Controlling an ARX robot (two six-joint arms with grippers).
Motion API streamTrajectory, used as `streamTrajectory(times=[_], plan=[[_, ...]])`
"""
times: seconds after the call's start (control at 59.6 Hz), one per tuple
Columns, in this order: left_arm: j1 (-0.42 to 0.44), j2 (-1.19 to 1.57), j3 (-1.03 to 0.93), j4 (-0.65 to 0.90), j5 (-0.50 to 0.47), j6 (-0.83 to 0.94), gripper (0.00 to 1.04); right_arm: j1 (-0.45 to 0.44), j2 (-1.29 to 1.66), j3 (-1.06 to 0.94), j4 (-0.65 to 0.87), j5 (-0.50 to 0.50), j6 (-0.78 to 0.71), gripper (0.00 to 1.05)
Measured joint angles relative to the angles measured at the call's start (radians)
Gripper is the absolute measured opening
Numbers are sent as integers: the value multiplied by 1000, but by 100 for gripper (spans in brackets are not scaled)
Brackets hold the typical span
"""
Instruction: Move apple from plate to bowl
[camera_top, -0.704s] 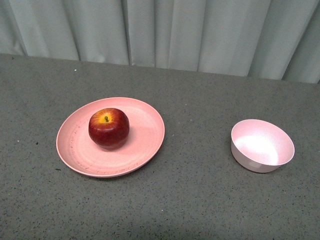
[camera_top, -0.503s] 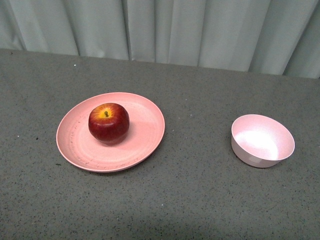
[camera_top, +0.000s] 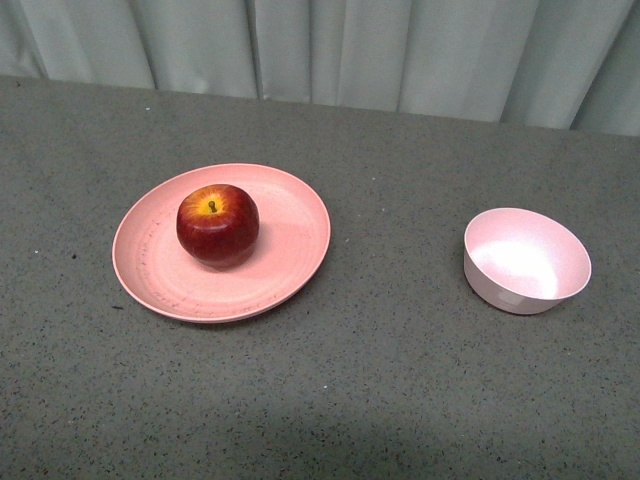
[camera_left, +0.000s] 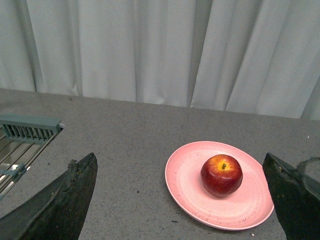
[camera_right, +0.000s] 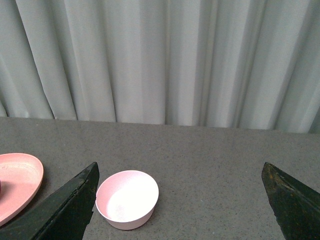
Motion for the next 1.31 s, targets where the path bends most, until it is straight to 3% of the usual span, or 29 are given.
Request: streamTrajectory(times=[1.308], plan=[[0, 0, 0, 0, 0, 0, 98, 0, 0, 0, 0, 0, 0, 95]])
